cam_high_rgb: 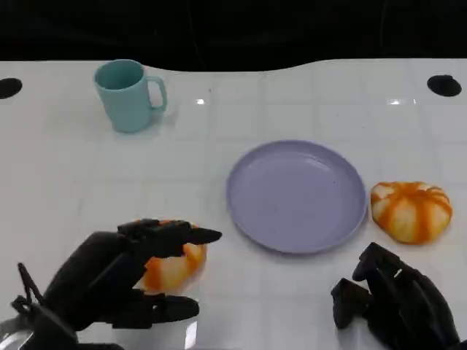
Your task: Grasp the bread from the table and place it into the plate.
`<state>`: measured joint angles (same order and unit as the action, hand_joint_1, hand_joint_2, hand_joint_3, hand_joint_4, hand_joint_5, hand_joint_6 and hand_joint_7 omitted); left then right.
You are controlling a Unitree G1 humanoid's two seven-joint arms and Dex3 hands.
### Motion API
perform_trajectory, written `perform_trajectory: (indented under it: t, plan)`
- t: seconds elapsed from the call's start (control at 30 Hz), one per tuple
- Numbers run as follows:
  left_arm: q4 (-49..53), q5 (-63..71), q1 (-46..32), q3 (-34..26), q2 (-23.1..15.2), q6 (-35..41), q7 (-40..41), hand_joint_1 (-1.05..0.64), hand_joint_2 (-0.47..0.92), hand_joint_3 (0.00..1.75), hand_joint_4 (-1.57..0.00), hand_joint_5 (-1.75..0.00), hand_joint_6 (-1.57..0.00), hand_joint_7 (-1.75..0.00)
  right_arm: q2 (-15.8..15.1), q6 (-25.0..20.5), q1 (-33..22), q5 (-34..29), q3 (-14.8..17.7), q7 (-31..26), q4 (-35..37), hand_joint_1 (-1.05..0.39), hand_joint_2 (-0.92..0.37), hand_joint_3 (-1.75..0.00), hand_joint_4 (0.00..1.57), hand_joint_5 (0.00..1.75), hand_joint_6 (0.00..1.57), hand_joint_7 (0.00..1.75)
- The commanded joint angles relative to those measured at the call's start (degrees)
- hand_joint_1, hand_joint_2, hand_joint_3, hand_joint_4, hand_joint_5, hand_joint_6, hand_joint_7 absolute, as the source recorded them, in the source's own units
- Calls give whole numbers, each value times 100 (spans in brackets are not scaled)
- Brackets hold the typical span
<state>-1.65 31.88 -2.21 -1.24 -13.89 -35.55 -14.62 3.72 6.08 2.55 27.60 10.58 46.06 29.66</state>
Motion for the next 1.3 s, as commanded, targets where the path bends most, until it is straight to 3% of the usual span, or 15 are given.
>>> perform_trajectory:
  t: [0.03, 0.23, 0.53, 0.97, 1.2, 1.23, 1.3]
  plan:
    - [-615, 1468, 109, 144, -478, 495, 517, -72, 92, 14, -23, -67, -36, -9, -76, -24, -65, 20, 16, -9, -51, -57, -92, -23, 78, 168, 70, 139]
    - [-947, 2759, 287, 676, -789, 1412, 442, -74, 91, 5, -16, -60, -32, -4, -62, -51, -81, 39, 16, -24, -80, -57, -92, -22, 79, 167, 70, 139]
    - [-164, 3340, 914, 1557, -931, 2371, 114, -73, 87, 0, -27, -37, -32, 0, -49, -154, -153, 45, 7, -67, -225, -56, -92, -20, 79, 167, 71, 138]
    - [2353, 3069, 2061, 2626, -802, 2822, 655, -72, 88, 1, -33, -31, -36, -2, -57, -198, -244, 29, -17, -137, -374, -56, -92, -21, 77, 169, 69, 141]
    - [2914, 2666, 2275, 2896, -873, 2612, 1134, -56, 89, 0, -55, -35, -49, -3, -56, -183, -250, 10, -17, -130, -392, -57, -92, -21, 77, 170, 69, 141]
    - [3095, 2591, 2320, 2918, -881, 2462, 1388, -44, 91, 6, -70, -60, -69, -7, -58, -170, -245, 8, -15, -123, -381, -56, -92, -23, 77, 169, 69, 141]
    - [3592, 2451, 2425, 2941, -854, 2121, 2097, -34, 92, 22, -81, -91, -97, -10, -59, -180, -244, 16, -13, -115, -380, -56, -92, -23, 77, 169, 69, 141]
